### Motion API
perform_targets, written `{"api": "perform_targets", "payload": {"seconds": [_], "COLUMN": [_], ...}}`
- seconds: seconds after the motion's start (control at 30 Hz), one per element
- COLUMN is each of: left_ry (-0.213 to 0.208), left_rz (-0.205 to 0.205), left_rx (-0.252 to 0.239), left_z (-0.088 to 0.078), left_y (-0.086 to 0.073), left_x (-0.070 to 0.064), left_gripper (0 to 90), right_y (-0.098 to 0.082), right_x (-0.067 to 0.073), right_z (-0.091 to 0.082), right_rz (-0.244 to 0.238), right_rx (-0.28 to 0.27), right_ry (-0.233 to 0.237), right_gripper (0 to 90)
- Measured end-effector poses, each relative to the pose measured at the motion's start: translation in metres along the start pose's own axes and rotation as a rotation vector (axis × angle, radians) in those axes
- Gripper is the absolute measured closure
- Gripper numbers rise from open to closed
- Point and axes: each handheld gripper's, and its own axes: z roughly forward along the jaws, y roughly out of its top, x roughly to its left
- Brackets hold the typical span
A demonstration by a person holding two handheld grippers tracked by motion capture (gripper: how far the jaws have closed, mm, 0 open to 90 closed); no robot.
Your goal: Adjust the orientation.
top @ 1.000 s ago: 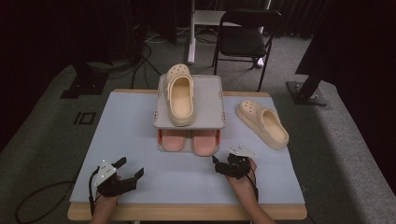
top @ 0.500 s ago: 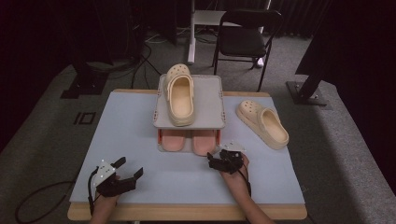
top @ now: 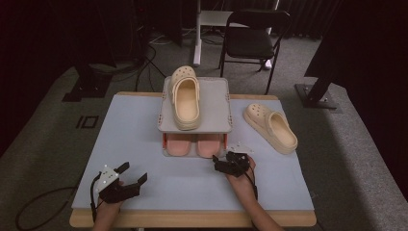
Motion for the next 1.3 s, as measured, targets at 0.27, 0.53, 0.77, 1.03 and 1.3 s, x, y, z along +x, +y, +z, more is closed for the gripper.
{"api": "perform_targets", "payload": {"seconds": [0.27, 0.53, 0.77, 1.03, 1.3], "left_ry": [0.001, -0.002, -0.003, -0.008, -0.006], "left_rz": [-0.001, 0.001, 0.001, 0.002, 0.001], "left_rx": [0.004, 0.005, 0.005, 0.007, 0.009], "left_z": [0.001, 0.002, 0.002, 0.003, 0.004], "left_y": [0.000, 0.000, -0.001, -0.001, -0.002], "left_x": [0.000, -0.001, -0.001, -0.002, -0.002], "left_gripper": [13.5, 13.5, 13.5, 13.5, 13.5], "right_y": [0.000, -0.002, -0.001, -0.002, -0.002], "right_x": [-0.016, -0.038, -0.056, -0.077, -0.094], "right_z": [-0.017, -0.032, -0.044, -0.060, -0.066], "right_rz": [-0.001, 0.013, 0.022, 0.023, 0.046], "right_rx": [-0.017, -0.028, -0.044, -0.090, -0.090], "right_ry": [-0.011, -0.046, -0.063, -0.095, -0.125], "right_gripper": [21.5, 21.5, 21.5, 27.5, 22.6]}}
